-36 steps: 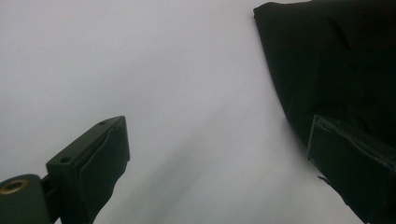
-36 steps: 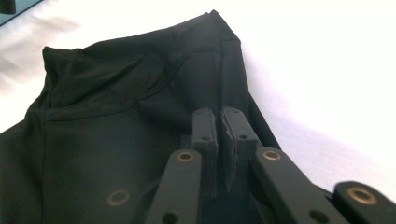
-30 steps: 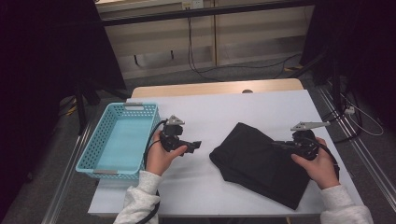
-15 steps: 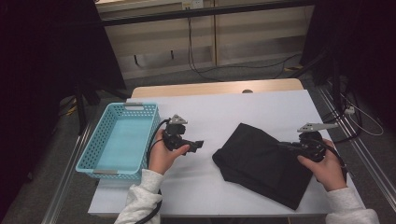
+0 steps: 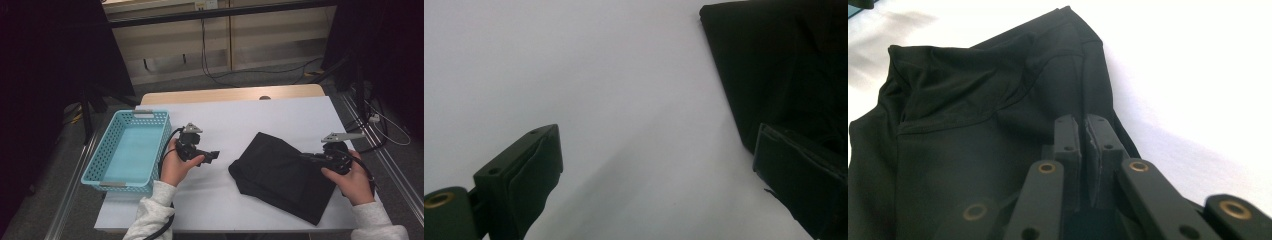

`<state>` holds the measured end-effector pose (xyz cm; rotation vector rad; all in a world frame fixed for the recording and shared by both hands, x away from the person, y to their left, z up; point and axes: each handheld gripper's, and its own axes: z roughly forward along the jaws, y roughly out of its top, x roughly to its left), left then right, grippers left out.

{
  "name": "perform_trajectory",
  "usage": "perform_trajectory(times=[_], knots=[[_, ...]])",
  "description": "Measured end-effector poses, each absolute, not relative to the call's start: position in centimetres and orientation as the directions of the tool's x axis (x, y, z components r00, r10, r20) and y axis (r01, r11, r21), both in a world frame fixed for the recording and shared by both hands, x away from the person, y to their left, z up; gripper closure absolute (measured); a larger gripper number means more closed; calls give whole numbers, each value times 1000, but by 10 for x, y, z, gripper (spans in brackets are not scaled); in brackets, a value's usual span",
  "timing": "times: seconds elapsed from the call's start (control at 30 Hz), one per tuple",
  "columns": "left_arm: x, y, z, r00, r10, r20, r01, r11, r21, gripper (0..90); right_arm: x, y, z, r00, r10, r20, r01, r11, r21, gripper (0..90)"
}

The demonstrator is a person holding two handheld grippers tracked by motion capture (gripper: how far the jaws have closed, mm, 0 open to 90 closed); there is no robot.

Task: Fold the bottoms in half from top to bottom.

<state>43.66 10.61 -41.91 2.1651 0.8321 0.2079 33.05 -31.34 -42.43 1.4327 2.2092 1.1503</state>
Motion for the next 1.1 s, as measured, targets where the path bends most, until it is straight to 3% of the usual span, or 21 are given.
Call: perform_trajectory(times=[1.1], knots=[[434,107,-417,764,633,-128,500,-455,736,57,319,-338,-424,-453,873,181,660,192,726,843]])
